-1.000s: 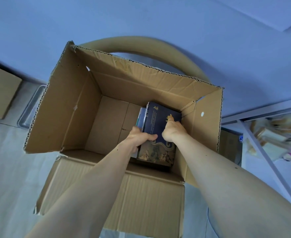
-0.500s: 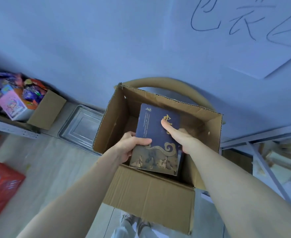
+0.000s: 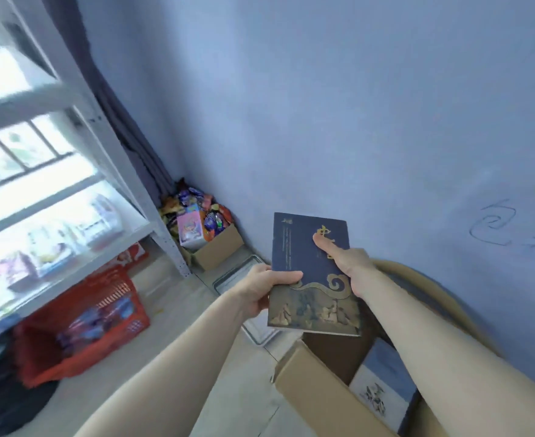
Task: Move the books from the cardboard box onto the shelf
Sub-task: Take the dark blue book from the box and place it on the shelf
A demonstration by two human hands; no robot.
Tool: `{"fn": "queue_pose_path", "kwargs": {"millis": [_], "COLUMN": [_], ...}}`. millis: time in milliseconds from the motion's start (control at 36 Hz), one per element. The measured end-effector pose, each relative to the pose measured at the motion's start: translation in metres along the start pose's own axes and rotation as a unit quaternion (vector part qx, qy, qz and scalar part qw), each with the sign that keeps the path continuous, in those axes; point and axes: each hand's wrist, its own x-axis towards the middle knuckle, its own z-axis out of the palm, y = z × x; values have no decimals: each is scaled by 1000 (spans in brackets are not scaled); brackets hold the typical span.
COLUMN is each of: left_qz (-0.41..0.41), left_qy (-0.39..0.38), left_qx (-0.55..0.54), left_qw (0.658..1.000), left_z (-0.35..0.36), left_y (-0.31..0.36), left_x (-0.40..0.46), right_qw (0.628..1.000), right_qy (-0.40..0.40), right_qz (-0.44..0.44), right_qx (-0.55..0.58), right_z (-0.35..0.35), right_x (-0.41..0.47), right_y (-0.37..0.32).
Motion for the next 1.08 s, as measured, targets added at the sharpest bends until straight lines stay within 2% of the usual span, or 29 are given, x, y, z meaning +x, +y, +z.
{"fn": "queue_pose_path", "kwargs": {"millis": [194,333,556,667,833,944,1083], "left_qz": [114,163,254,300,369,422,465], "left_qy": [85,182,263,327,399,436,479], "left_qx": [-60,-42,-53,-79,-46,-18,-23], "left_qw": [988,969,929,893,838,795,744], "left_z": [-142,-265,-419,-476,-555,-604,-654], "left_y": [71,115,174,206,260,286,297], "left_x": [-94,-166,-256,-275,-279,-275,-262], "right_qw": [989,971,931,904,863,822,759], "right_qy": [-97,-159,-251,-271,-302,-342,-382], "right_qz": [-97,-156,-255,-325,-404,-456,-526], "right_qx": [-62,-82,-76,-63,-15,2,-36], "right_z": [179,330,530,604,697,754,813], "right_x": [-46,-86,-147,-168,-172,-163,-150], "right_y": [-89,-131,-184,-217,-270,-292,-305]}}
